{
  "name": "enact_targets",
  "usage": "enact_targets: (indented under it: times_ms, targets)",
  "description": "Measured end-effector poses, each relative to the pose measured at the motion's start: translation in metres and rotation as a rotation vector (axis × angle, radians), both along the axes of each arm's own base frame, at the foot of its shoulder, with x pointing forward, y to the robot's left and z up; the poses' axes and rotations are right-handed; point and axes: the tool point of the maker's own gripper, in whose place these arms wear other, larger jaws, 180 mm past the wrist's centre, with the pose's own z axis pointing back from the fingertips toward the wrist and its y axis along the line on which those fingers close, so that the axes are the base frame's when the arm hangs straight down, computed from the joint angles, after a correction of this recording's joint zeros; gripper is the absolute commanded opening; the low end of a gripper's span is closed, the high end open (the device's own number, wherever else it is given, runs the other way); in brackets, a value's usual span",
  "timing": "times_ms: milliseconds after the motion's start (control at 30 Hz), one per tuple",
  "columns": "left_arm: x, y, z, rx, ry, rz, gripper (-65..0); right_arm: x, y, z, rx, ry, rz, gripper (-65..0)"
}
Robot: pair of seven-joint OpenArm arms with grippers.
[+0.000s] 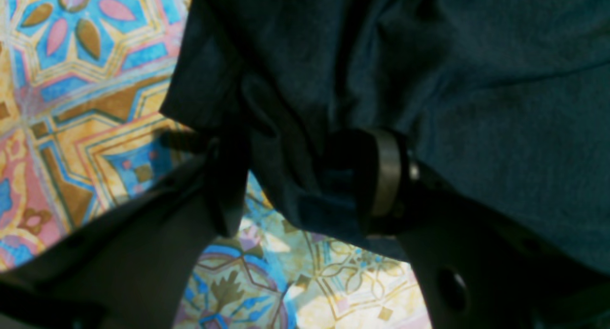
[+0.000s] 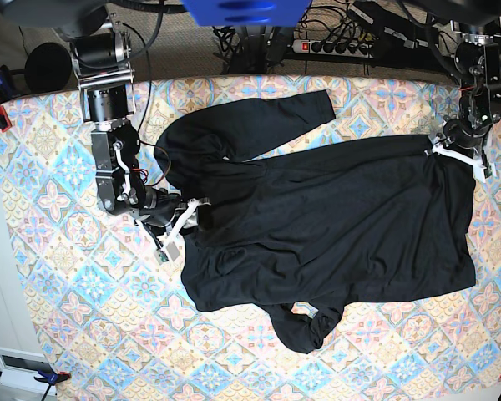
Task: Layout the t-shirt on the table in an organized manner, then fold the t-shirt properly
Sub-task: 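Grasp the shirt collar area with the right gripper and pull it outward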
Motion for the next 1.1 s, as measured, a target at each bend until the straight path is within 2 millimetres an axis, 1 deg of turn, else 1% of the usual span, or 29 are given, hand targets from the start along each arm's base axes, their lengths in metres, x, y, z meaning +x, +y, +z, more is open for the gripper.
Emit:
enact_targets:
  times_ms: [100,200,267,333,467,500,567,633,667,733,767,867,933,967,1033,1100]
  targets:
    - [0.000,0.000,0.000,0.001,-0.001,0.000,-31.1,0.004,0.001,0.004,0.009,-0.020,-0.006,-36.7]
    - [0.003,0.000,0.002,-0.001,-0.008,0.001,-31.1,0.000,0.000,0.001,0.005,-0.007,-0.003,-37.6]
    - [0.007,-0.001,0.004,-0.002,-0.019,0.001,-31.1,-0.002,0.001,-0.001,0.003,-0.001,0.000,-41.6]
    - [0.009,-0.001,0.005,-0.002,-0.022,0.001,-31.1,-0.001,0.001,-0.001,0.005,-0.001,-0.001,-47.6]
    - [0.008,-0.001,0.004,-0.002,-0.020,0.002,-31.1,-0.003,-0.002,-0.009,0.008,0.024,-0.013,-64.0]
    - [0.008,-0.001,0.005,-0.002,-0.021,0.001,-31.1,-0.004,-0.003,-0.011,0.008,0.028,-0.015,-65.0]
    - [0.009,-0.001,0.005,-0.002,-0.024,0.001,-31.1,-0.005,-0.003,-0.012,0.006,0.029,-0.015,-64.8]
    - [0.009,-0.001,0.005,-0.003,-0.024,0.001,-31.1,-0.002,-0.002,-0.002,0.038,0.011,-0.024,-65.0]
    - [0.011,-0.001,0.006,-0.003,-0.029,0.002,-31.1,0.003,-0.003,0.008,0.084,-0.007,-0.050,-65.0]
    - [0.016,0.000,0.010,-0.002,-0.042,0.002,-31.1,0.009,-0.017,0.023,0.165,-0.046,-0.122,-65.0]
    - [0.019,0.001,0.013,-0.001,-0.053,0.005,-31.1,0.007,-0.030,0.024,0.177,-0.051,-0.150,-65.0]
    - [0.022,0.015,0.025,-0.011,-0.104,0.067,-31.1,-0.014,-0.076,0.008,0.147,0.001,-0.244,-65.0]
    - [0.018,0.030,0.030,-0.014,-0.140,0.152,-31.1,-0.028,-0.102,0.006,0.123,0.023,-0.271,-65.0]
    - [0.015,0.036,0.032,-0.010,-0.144,0.170,-31.1,-0.029,-0.115,0.012,0.129,0.003,-0.300,-65.0]
    - [0.012,0.039,0.033,-0.017,-0.149,0.189,-31.0,-0.029,-0.139,0.029,0.151,-0.053,-0.355,-65.0]
    - [0.013,0.041,0.035,-0.017,-0.157,0.194,-31.0,-0.036,-0.166,0.042,0.137,-0.092,-0.403,-65.0]
